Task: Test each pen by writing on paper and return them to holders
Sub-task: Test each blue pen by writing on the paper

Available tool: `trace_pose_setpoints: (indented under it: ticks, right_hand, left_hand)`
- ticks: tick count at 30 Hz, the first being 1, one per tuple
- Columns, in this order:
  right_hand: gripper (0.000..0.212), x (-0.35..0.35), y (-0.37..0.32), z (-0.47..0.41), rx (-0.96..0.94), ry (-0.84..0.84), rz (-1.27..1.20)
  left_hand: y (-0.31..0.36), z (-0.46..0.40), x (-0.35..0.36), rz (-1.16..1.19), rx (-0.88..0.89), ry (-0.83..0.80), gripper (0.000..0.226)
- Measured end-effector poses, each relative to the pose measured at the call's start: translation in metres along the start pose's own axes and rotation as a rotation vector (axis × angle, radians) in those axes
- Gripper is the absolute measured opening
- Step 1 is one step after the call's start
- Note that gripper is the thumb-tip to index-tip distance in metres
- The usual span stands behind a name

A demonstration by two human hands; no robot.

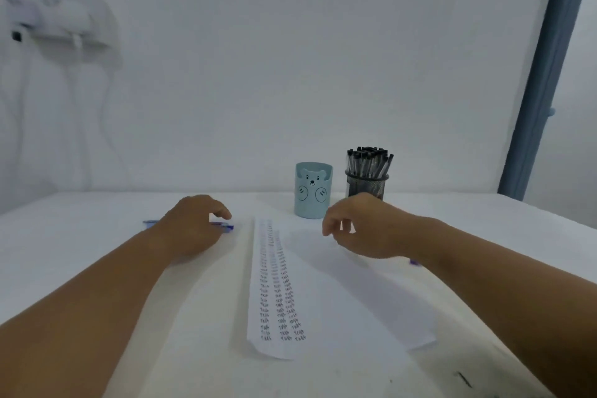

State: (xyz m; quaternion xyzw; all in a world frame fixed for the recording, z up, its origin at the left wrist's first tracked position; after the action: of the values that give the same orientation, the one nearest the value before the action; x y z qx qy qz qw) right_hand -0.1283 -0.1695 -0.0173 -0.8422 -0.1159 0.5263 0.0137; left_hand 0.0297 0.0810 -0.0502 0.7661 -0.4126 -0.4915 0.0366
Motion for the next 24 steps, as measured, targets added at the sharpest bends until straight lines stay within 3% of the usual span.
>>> trace_pose_setpoints:
  ticks: [5, 9, 13, 16, 24]
  right_hand:
    - [0.022, 0.033, -0.013, -0.038, -0.048, -0.210, 0.026]
    - [0.019, 0.052, -0.013, -0.056, -0.058, -0.285, 0.039]
    - [0.010, 0.070, -0.006, -0.057, -0.101, -0.176, -0.044]
    - [0.018, 0.075, -0.004, -0.055, -0.153, -0.043, -0.104]
    - [0.014, 0.077, -0.004, -0.057, -0.184, -0.033, -0.117]
  left_hand:
    - [0.000, 0.003, 0.002, 0.035, 0.015, 0.032, 0.005]
    - [-0.008, 0.000, 0.002, 0.050, -0.031, 0.043, 0.023]
    - [-0.012, 0.003, 0.005, 0.134, -0.068, -0.010, 0.028]
    - [-0.006, 0.003, 0.008, 0.077, -0.028, 0.000, 0.029]
    - [-0.009, 0.004, 0.014, -0.088, -0.008, -0.052, 0.026]
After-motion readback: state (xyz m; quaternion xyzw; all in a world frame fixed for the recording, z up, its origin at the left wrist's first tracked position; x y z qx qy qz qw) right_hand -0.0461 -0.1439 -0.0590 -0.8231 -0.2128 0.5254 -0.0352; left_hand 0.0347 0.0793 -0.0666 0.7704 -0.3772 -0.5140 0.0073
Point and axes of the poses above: each hand's wrist, its own z-axis away from the middle knuckle, its own x-axis out of the palm, y = z × x, the point moved 5 cm from there along -z, towards the middle knuckle, and after that the axes turned 11 degrees about y, right-handed, at the moved point
